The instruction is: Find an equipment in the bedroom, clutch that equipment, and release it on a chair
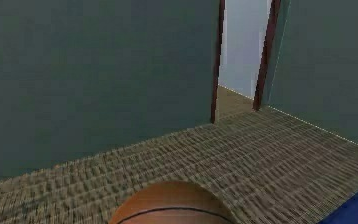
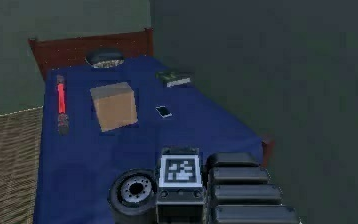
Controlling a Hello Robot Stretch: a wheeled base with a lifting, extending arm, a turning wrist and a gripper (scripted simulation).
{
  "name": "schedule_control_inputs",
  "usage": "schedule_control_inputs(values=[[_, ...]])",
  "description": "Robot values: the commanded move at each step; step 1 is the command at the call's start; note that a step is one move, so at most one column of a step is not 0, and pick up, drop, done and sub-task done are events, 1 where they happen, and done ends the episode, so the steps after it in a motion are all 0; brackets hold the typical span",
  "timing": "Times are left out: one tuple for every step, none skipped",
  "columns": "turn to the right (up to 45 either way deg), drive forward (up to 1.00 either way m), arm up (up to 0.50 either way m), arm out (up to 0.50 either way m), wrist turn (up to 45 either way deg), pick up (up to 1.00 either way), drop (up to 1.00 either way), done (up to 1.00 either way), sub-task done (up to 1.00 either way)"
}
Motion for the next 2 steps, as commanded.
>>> schedule_control_inputs(values=[[18.0, 0.00, 0.00, 0.00, 0.0, 0.00, 0.00, 0.00, 0.00], [0.0, 0.15, 0.00, 0.00, 0.0, 0.00, 0.00, 0.00, 0.00]])
